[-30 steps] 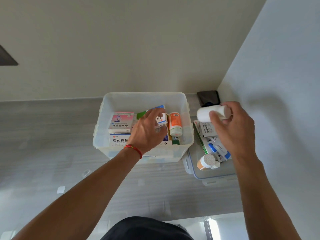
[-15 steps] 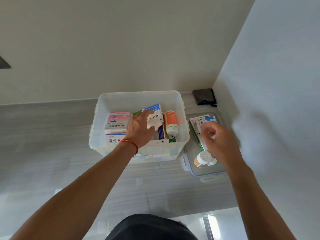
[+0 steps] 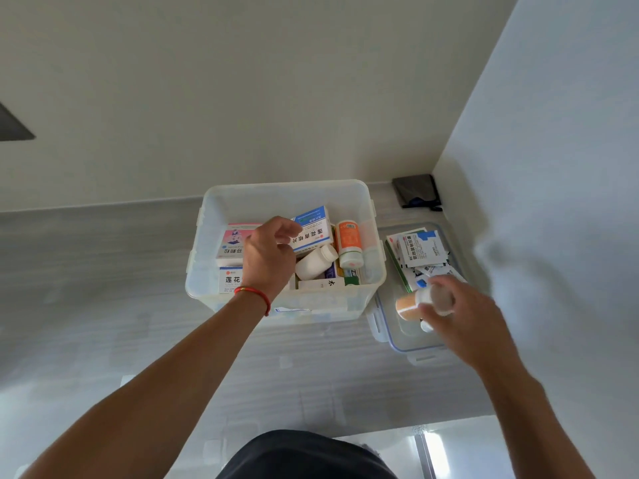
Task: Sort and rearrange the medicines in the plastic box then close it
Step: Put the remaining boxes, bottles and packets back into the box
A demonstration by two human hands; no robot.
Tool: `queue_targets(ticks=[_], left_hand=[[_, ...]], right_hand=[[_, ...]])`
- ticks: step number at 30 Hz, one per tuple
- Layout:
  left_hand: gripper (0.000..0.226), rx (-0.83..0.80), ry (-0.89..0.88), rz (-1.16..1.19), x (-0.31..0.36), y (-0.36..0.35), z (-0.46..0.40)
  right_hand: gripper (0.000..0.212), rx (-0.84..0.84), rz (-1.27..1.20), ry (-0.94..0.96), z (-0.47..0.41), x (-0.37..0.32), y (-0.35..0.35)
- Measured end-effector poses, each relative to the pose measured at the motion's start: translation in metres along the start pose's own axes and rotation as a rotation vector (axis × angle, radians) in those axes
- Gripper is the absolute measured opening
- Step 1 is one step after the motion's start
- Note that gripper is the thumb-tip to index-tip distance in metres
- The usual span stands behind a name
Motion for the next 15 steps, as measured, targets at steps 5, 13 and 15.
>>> queue_targets(ticks=[5,13,15], left_hand=[[0.011,-0.215,-0.159,0.151,0.023,0.018,0.018],[0.048,-0.325,-0.321,-0.154,0.024,0.015,0.014],[0.047,-0.295,-0.227,-0.238,0.001,0.026,0.000]], right_hand=[[0.041,0.194,-0.420,0.060,-0.007,-0.053,0.067],[0.043,-0.023,-0.532,0.288,-0.054,-0.145,0.004],[0.035,0.069,-0.564,0.242,-0.058,-0.131,0.003]])
Point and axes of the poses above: each hand's wrist, its own z-axis away from the middle knuckle, its own y-axis out of the back of the hand, x = y × z, the point moved 3 cm from there along -z, towards the middle knuckle, and after that the axes turned 4 degrees about y, right-handed, at the moved point
